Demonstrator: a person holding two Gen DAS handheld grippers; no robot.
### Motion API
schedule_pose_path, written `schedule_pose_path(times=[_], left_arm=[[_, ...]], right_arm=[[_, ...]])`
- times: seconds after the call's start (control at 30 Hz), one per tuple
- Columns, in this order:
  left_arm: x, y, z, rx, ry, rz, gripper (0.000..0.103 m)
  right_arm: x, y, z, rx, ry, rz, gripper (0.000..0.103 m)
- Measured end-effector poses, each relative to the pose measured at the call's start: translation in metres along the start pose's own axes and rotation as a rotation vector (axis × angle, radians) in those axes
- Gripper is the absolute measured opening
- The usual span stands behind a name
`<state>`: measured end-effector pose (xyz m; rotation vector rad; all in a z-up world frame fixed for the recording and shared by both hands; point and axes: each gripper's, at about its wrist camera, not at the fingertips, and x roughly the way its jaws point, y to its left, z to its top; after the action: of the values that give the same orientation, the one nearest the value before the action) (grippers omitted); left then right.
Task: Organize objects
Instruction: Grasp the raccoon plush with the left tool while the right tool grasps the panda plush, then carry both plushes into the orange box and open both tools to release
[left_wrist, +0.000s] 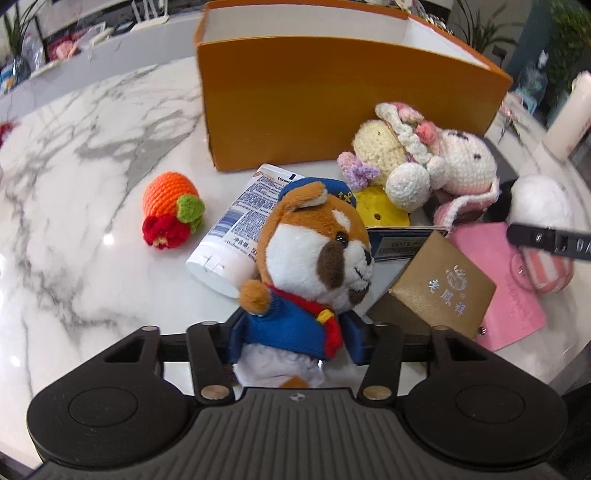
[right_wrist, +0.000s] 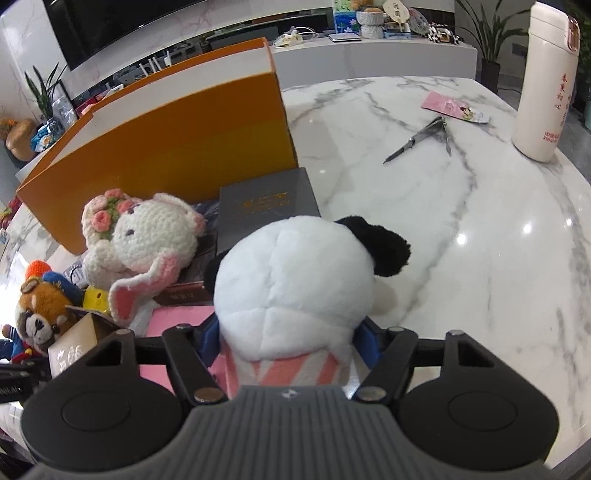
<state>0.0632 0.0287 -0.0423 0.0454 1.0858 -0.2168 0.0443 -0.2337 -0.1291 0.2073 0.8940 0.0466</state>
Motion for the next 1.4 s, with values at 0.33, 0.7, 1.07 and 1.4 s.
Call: schedule_pose_path(times=[0.33, 0.7, 1.07, 1.4], left_arm=[[-0.022, 0.008, -0.011, -0.045, -0.031, -0.046, 0.042], [-0.087, 0.012, 0.001, -0.068, -0.197, -0.046, 0.041], [-0.086, 0.002, 0.168, -0.09, -0.338, -0.039, 0.042], [0.031, 0.004, 0.22, -0.12, -0.176, -0.041, 0.041]], right_arm=[[-0.025, -0.003, -0.006, -0.002, -0.052, 0.047, 0.068], [-0.082, 0.009, 0.0, -0.026, -0.173, 0.154, 0.068], [-0.061, 0.08, 0.161, -0.153, -0.238, 0.223, 0.068], [0.08, 0.093, 0.207, -0.251, 0.057, 0.145, 0.068]])
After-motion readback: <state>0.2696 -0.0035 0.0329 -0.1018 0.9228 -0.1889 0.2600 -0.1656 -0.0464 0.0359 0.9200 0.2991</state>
